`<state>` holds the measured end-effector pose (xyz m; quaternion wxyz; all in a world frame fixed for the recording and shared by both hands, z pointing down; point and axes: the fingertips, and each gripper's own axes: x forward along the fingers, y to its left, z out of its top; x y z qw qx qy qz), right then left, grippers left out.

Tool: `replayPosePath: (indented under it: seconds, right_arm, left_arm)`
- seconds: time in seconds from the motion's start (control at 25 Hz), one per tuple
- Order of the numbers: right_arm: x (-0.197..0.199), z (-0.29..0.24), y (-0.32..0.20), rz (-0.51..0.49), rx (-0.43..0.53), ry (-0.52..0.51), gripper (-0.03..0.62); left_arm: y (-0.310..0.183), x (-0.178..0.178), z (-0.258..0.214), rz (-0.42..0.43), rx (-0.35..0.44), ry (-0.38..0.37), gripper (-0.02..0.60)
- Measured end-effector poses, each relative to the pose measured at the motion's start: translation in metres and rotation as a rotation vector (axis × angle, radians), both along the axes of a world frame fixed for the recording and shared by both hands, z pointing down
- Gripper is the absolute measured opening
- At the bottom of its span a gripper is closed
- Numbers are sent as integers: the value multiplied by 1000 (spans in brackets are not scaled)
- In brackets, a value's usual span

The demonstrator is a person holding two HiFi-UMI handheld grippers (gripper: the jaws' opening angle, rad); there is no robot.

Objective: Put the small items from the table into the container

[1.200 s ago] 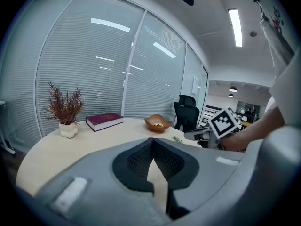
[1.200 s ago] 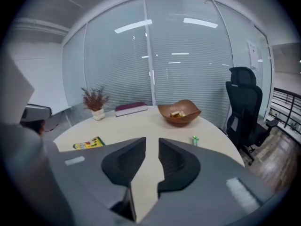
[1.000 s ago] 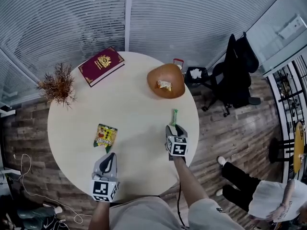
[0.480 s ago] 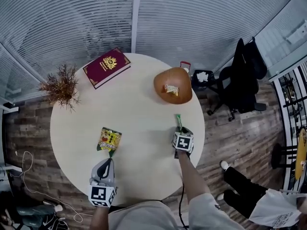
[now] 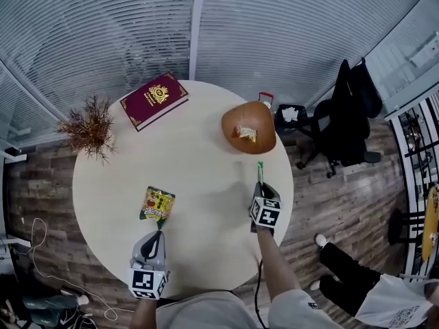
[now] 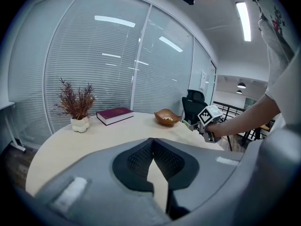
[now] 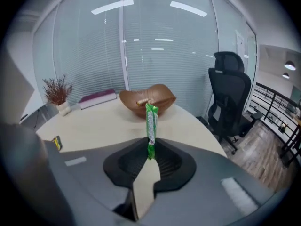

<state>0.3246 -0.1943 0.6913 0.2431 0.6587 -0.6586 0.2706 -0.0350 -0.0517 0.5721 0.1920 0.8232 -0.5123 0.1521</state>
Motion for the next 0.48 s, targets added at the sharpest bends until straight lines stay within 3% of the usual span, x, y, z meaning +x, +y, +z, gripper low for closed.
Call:
replayPosePath:
  seconds: [0.24,0.48]
  right_arm:
    - [-30,-54,-59,-96,124,-17,44]
    - [-41,-39,-123,-98,55,-26,46]
  left_arm:
    - [-2,-2,-1,0,10,0,0]
    - [6,-9,-1,-22,9,-3,0]
